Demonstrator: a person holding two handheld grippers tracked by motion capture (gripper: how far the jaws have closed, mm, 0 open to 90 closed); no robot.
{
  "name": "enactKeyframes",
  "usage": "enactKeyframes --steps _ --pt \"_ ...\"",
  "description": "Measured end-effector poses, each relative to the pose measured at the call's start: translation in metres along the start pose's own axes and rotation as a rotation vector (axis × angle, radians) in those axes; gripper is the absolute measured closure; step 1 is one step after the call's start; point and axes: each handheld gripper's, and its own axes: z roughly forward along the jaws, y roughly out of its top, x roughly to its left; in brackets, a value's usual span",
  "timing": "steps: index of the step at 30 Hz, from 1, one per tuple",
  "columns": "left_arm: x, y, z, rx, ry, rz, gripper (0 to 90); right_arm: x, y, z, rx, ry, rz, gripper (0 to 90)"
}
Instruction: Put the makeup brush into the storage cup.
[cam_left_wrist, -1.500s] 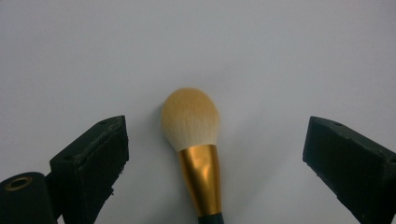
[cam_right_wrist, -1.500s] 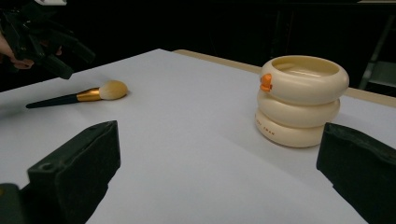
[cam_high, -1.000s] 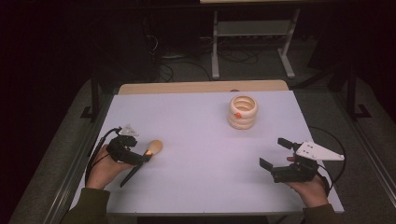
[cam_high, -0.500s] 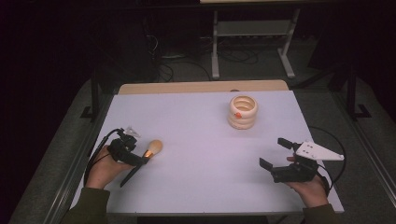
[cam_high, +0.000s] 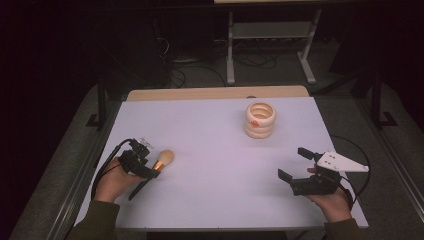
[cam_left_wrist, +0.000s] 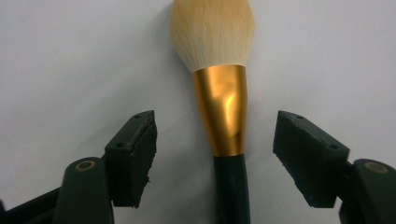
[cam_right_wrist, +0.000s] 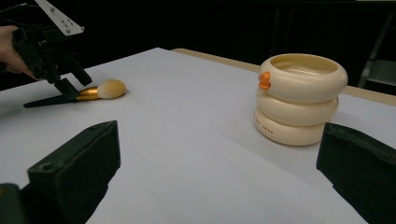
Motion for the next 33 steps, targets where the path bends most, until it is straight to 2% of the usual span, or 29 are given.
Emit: enactKeyframes --steps 3,8,13,18,33 --pt "-0.0007 0.0002 0.0003 0.014 0.001 -0.001 34.6 0.0002 0.0 -0.0001 0.0 0.001 0.002 0.0" --pt "-0.0017 -0.0005 0.0015 0.025 -0.005 -0.026 41.8 0.0 0.0 -0.0001 -0.001 0.001 0.0 0.0" --pt "-0.0022 0.0002 0.0006 0.037 -0.015 -0.025 48.8 -0.0003 -0.0001 -0.0001 0.0 -0.002 -0.004 0.0" --pt "-0.0029 0.0007 0.0018 0.057 -0.027 -0.028 52.6 -0.0004 -0.0001 0.0 0.001 -0.001 -0.005 0.0" --pt "-0.0053 0.0013 0.005 0.093 -0.029 -0.023 60.1 -0.0007 -0.0002 -0.0001 0.001 -0.001 -0.005 0.0"
